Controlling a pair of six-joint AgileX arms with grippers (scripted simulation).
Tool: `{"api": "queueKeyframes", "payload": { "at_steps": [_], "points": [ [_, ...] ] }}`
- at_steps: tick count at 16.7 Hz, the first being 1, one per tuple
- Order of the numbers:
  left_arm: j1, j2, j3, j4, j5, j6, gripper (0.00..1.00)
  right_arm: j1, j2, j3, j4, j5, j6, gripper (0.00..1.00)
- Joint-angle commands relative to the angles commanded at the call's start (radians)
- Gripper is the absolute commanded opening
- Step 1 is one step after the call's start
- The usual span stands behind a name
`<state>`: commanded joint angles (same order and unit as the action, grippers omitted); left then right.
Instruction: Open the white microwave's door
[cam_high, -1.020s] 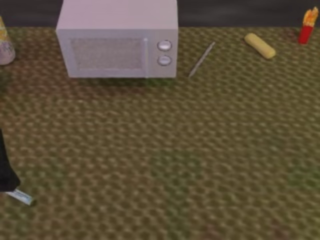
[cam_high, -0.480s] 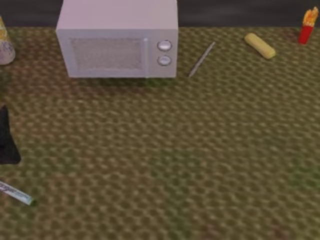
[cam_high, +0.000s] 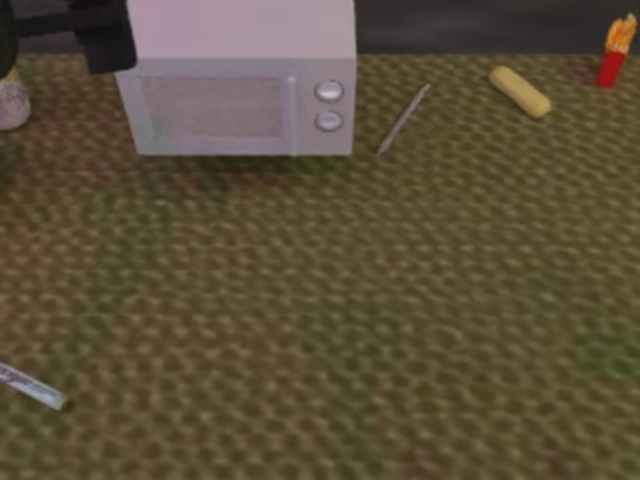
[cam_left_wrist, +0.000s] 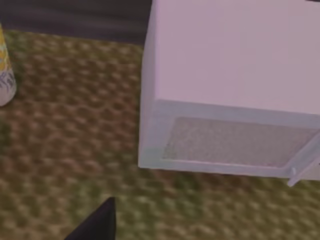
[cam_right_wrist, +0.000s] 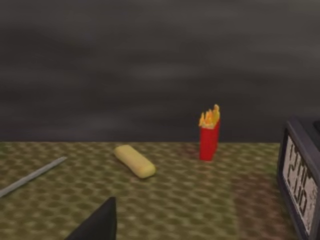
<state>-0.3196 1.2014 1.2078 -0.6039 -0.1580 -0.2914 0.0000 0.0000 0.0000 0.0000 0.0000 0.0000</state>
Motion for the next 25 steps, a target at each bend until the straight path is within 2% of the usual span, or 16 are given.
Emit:
{"api": "queueKeyframes", "payload": {
  "at_steps": [6, 11, 14, 20, 25],
  "points": [
    [-0.147, 0.571, 0.587, -0.265, -0.069, -0.136, 1.00, 0.000, 0.000, 0.000, 0.000, 0.000, 0.000, 1.00],
    [-0.230, 0.890, 0.866, -0.437, -0.111, -0.206, 1.00, 0.000, 0.000, 0.000, 0.000, 0.000, 0.000, 1.00],
    [-0.252, 0.970, 0.943, -0.486, -0.122, -0.223, 1.00, 0.000, 0.000, 0.000, 0.000, 0.000, 0.000, 1.00],
    [-0.249, 0.979, 0.946, -0.485, -0.121, -0.222, 1.00, 0.000, 0.000, 0.000, 0.000, 0.000, 0.000, 1.00],
    [-0.220, 1.071, 0.911, -0.342, -0.106, -0.192, 1.00, 0.000, 0.000, 0.000, 0.000, 0.000, 0.000, 1.00]
  ]
}}
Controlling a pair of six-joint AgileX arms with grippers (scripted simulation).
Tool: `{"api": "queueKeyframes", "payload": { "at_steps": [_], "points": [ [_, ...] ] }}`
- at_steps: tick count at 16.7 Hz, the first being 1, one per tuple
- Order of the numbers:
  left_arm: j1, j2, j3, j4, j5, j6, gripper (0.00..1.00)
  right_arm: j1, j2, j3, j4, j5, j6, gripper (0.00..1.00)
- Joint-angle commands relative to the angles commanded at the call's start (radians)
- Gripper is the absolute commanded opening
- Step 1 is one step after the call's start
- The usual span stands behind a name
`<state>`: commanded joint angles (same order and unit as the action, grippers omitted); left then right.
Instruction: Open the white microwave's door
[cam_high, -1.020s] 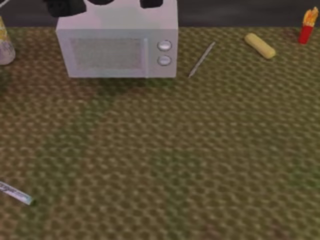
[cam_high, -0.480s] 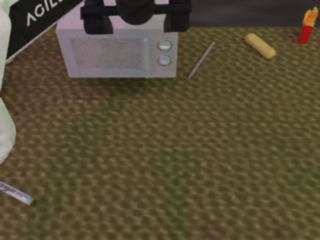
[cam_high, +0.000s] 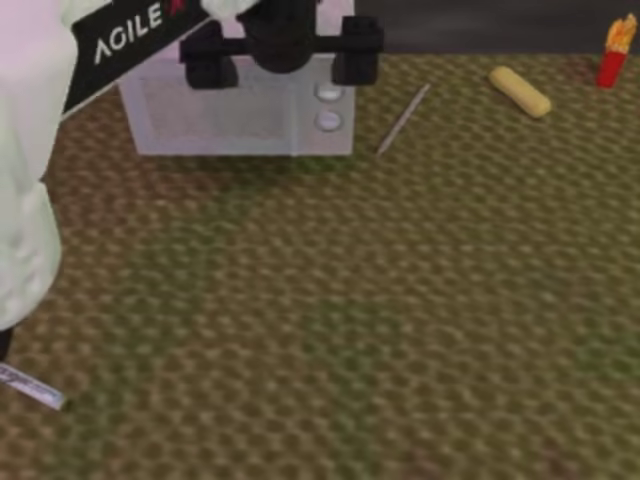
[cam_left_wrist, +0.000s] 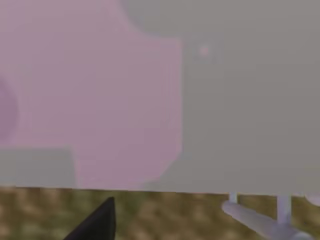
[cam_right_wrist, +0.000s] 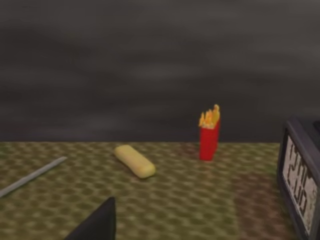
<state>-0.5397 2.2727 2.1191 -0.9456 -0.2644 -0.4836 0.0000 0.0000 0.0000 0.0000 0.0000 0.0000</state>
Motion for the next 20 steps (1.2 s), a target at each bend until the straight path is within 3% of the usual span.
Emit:
{"api": "queueKeyframes", "payload": {
  "at_steps": [6, 19, 20],
  "points": [
    [0.013, 0.040, -0.015, 0.052, 0.006, 0.012, 1.00, 0.000, 0.000, 0.000, 0.000, 0.000, 0.000, 1.00],
    [0.013, 0.040, -0.015, 0.052, 0.006, 0.012, 0.02, 0.000, 0.000, 0.000, 0.000, 0.000, 0.000, 1.00],
    [0.013, 0.040, -0.015, 0.052, 0.006, 0.012, 0.00, 0.000, 0.000, 0.000, 0.000, 0.000, 0.000, 1.00]
  ]
}}
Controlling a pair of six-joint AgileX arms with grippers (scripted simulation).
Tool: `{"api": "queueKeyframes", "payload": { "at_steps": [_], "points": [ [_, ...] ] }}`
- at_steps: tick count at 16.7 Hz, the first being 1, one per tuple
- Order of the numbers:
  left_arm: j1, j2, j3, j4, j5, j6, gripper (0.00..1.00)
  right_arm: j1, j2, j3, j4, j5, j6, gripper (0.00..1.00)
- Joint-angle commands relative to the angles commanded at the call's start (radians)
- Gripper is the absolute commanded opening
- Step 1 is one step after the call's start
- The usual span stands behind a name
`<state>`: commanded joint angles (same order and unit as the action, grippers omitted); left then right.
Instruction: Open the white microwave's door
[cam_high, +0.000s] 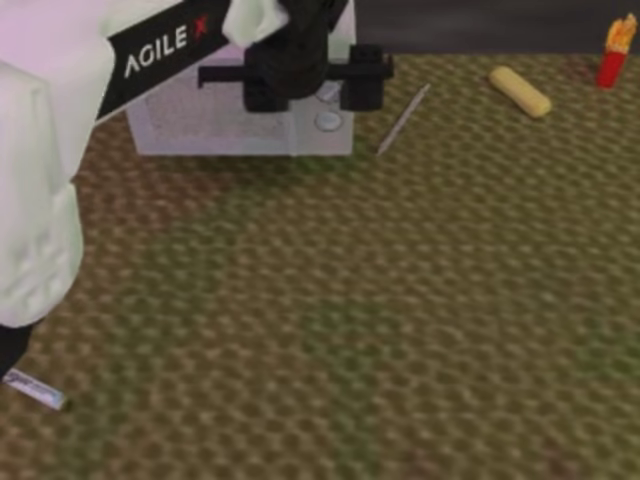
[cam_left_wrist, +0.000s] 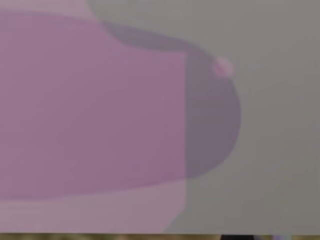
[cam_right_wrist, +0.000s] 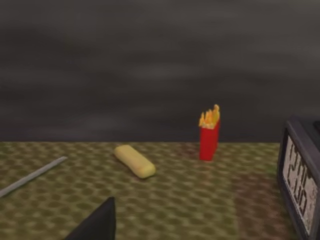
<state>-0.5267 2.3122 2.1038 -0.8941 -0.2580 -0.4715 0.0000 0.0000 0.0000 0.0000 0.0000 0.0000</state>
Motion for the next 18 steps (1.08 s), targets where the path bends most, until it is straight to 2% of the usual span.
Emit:
{"api": "queueKeyframes", "payload": {
  "at_steps": [7, 8, 9, 18],
  "points": [
    [0.000, 0.000, 0.000, 0.000, 0.000, 0.000, 0.00, 0.000, 0.000, 0.000, 0.000, 0.000, 0.000, 1.00],
    [-0.032, 0.001, -0.028, 0.003, 0.023, -0.009, 0.00, 0.000, 0.000, 0.000, 0.000, 0.000, 0.000, 1.00],
    [-0.032, -0.002, -0.030, 0.005, 0.023, -0.010, 0.00, 0.000, 0.000, 0.000, 0.000, 0.000, 0.000, 1.00],
    [-0.028, -0.115, -0.190, 0.068, -0.014, -0.026, 0.00, 0.000, 0.000, 0.000, 0.000, 0.000, 0.000, 1.00]
  ]
}}
